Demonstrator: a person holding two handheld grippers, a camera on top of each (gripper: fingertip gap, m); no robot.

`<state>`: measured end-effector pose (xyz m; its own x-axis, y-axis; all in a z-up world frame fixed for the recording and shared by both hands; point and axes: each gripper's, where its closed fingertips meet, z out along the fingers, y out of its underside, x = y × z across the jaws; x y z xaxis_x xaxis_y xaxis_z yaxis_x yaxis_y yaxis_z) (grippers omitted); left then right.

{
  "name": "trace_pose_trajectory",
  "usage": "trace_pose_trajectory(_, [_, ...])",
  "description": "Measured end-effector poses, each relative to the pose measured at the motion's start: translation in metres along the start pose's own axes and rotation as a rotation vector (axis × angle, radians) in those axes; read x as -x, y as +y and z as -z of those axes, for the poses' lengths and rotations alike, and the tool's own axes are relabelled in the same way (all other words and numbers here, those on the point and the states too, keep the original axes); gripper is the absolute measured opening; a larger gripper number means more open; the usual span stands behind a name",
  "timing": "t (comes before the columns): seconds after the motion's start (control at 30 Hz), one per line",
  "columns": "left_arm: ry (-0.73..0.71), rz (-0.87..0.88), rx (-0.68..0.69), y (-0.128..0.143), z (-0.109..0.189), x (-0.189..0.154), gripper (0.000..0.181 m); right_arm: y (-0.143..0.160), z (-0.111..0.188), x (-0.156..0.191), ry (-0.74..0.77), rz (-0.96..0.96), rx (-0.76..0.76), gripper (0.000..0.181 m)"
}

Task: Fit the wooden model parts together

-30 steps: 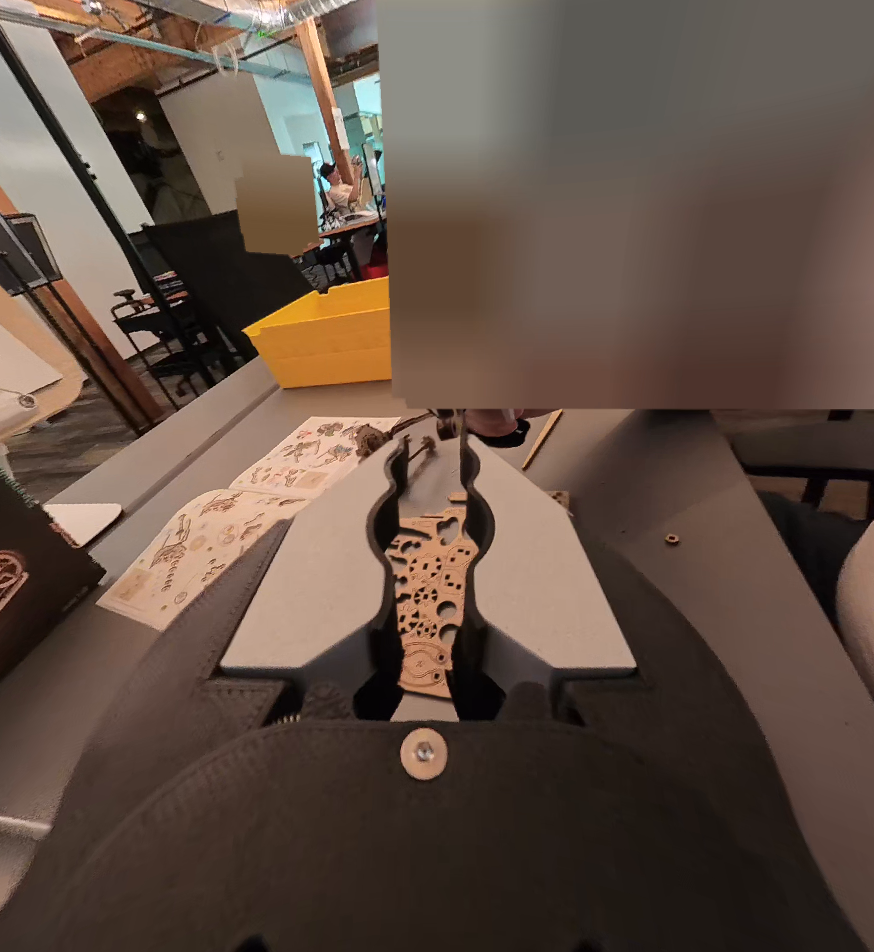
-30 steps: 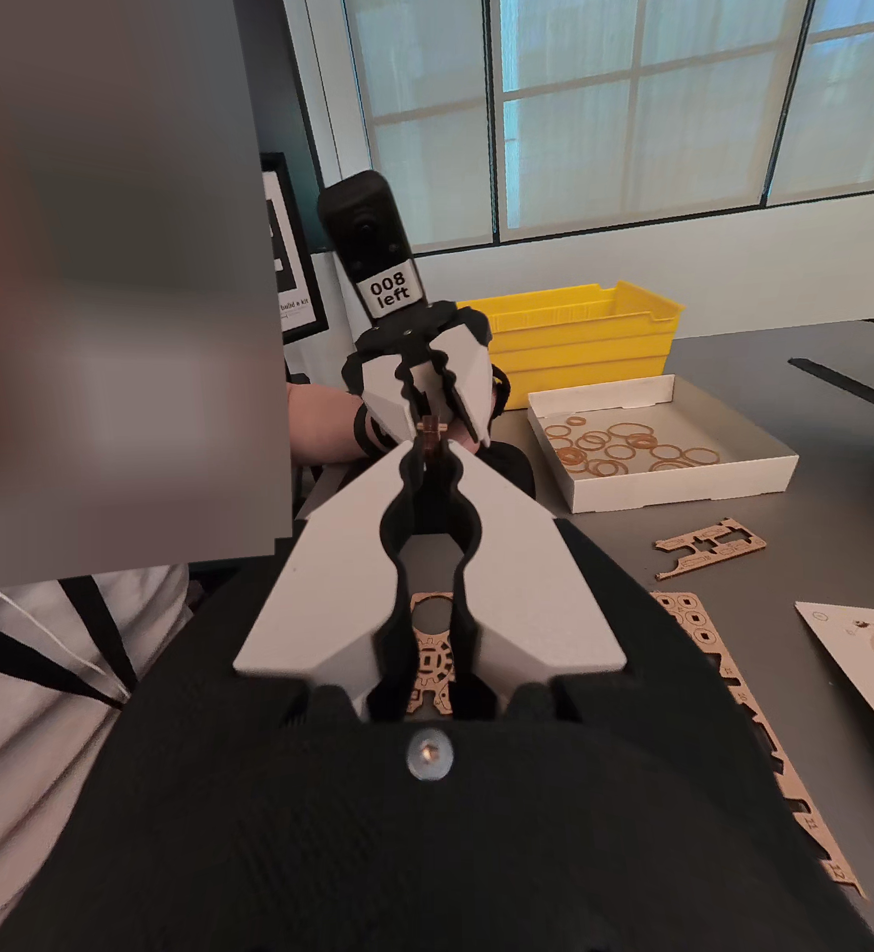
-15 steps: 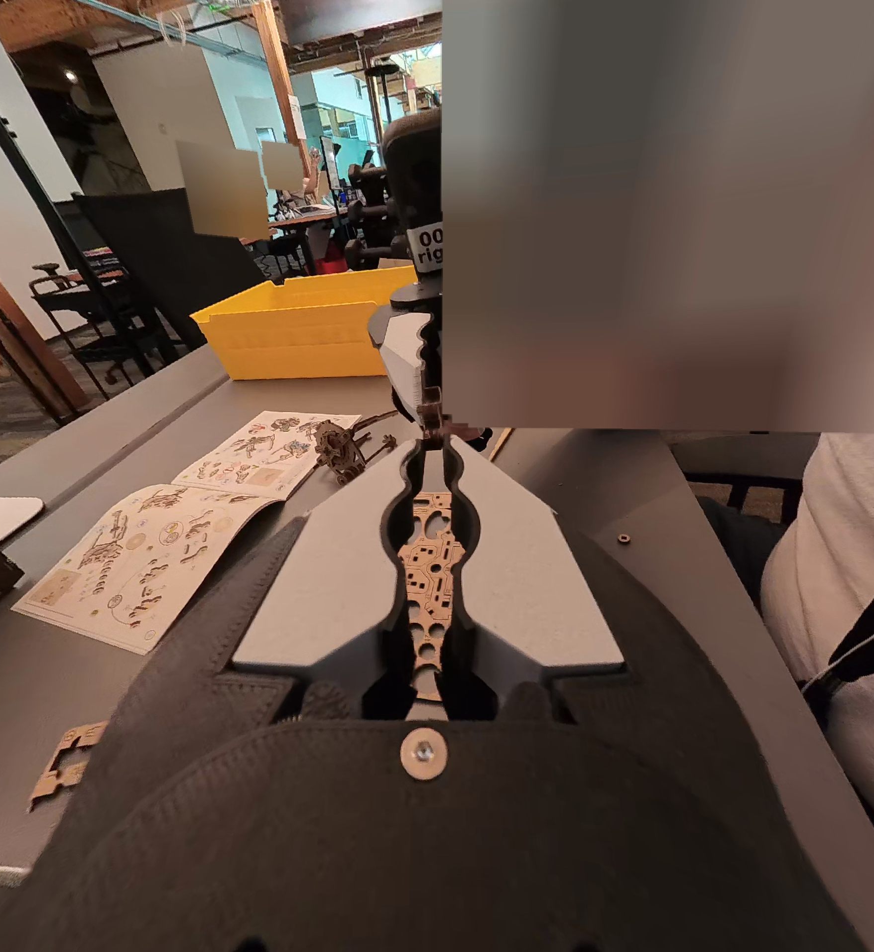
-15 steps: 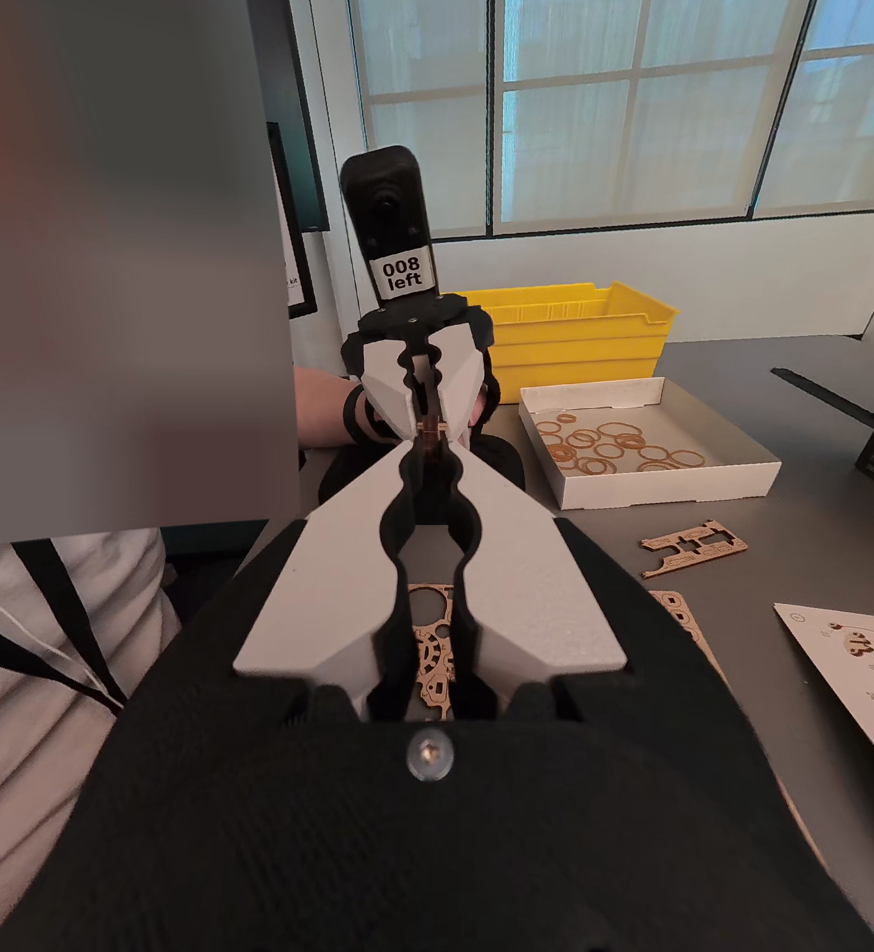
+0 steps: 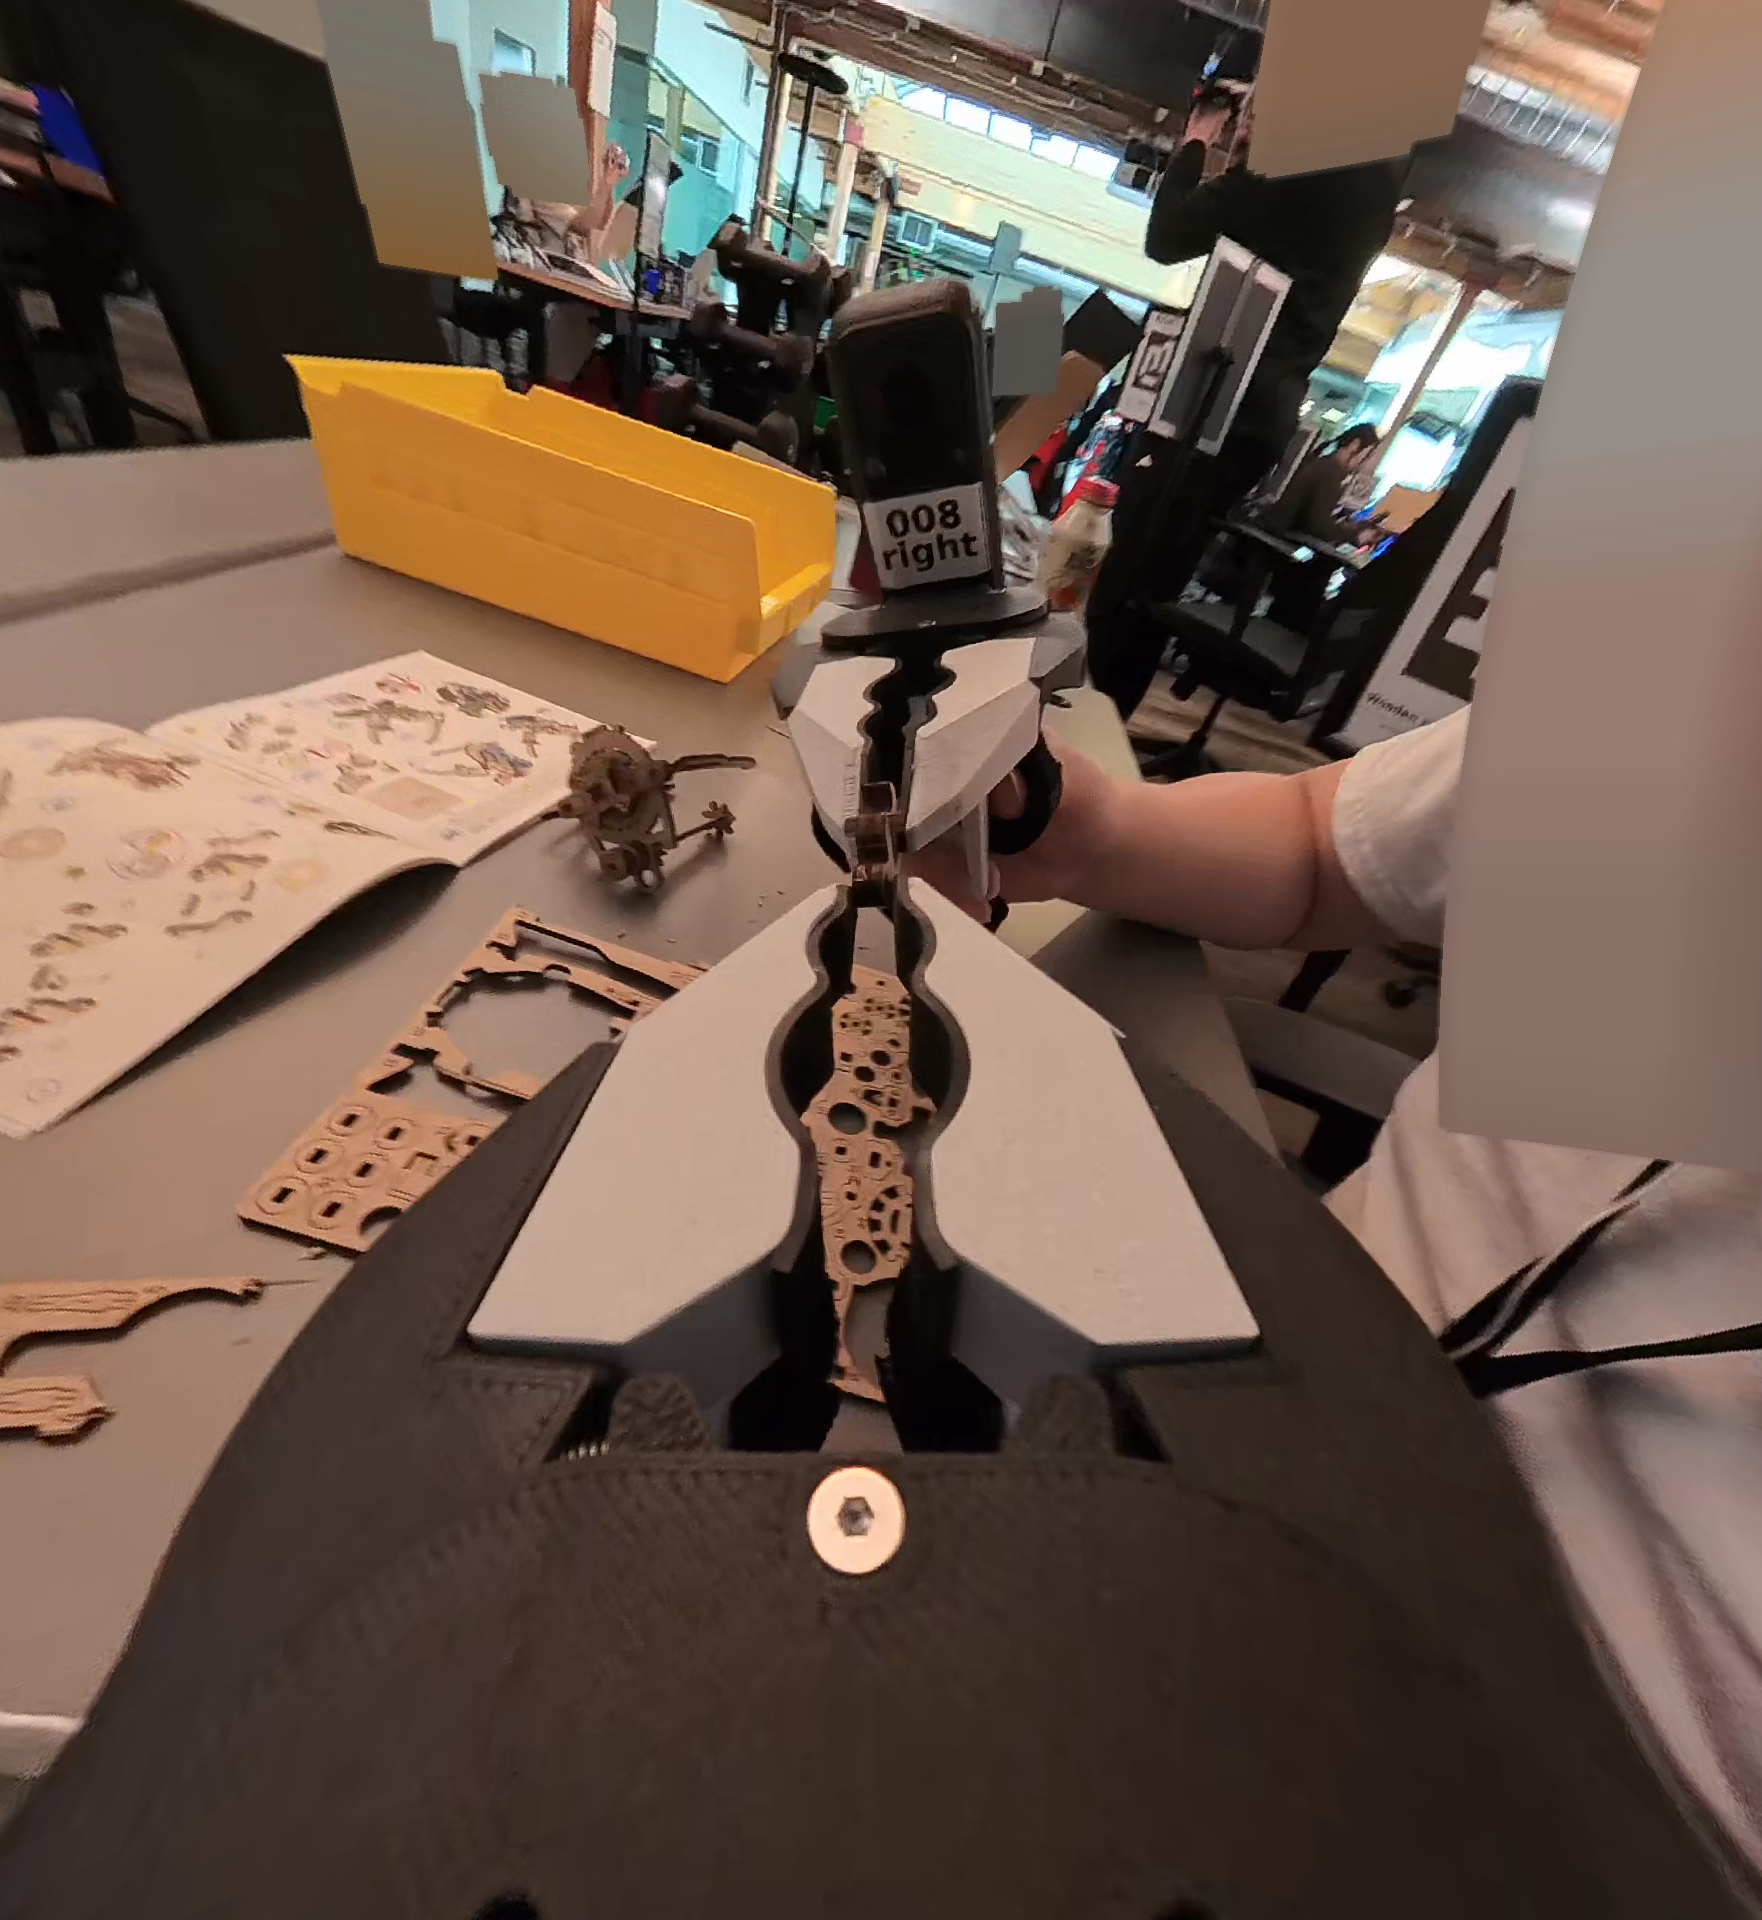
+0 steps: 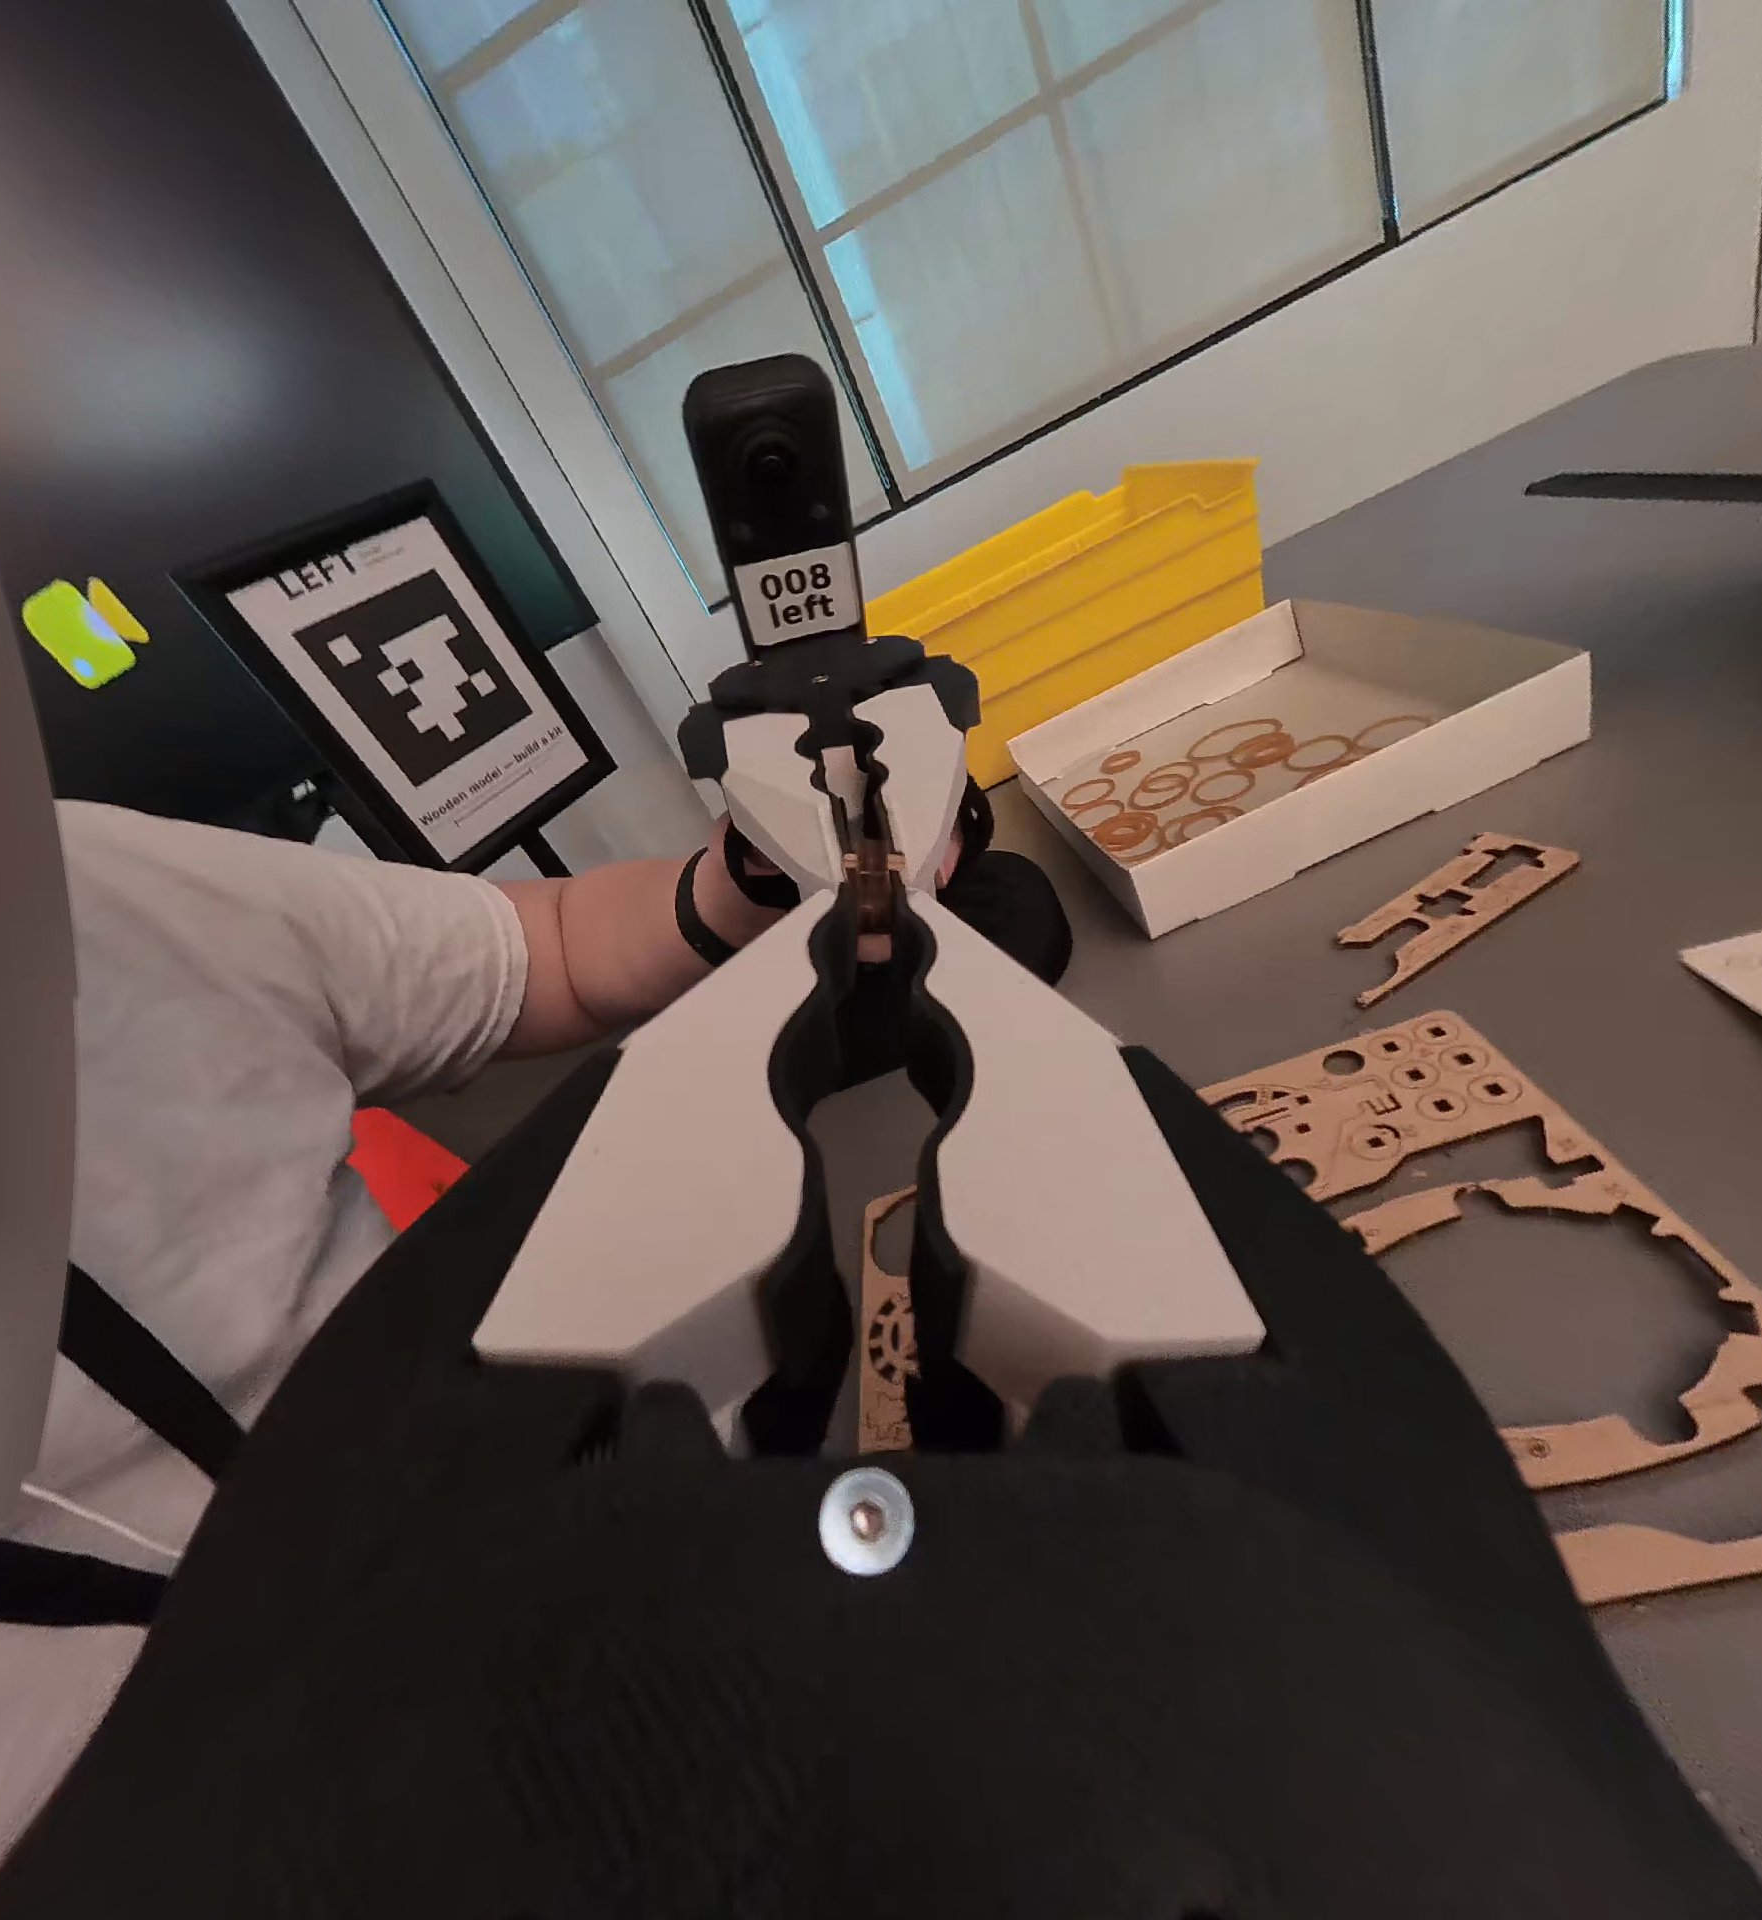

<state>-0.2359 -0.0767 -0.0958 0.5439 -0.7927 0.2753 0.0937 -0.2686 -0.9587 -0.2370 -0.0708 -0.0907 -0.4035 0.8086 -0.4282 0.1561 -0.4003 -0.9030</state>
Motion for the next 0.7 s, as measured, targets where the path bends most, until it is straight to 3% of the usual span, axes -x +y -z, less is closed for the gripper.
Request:
trace_pose_trajectory(0.27, [0.116, 0.218, -0.011, 0.001, 0.002, 0.001, 0.004, 0.002, -0.001, -0.002, -0.001, -0.085, -0.017, 0.003])
trace_pose_trajectory(0.7, [0.044, 0.225, 0.010, 0.006, 0.002, 0.014, 0.005, 0.009, -0.002, -0.014, 0.004, -0.184, -0.020, 0.003])
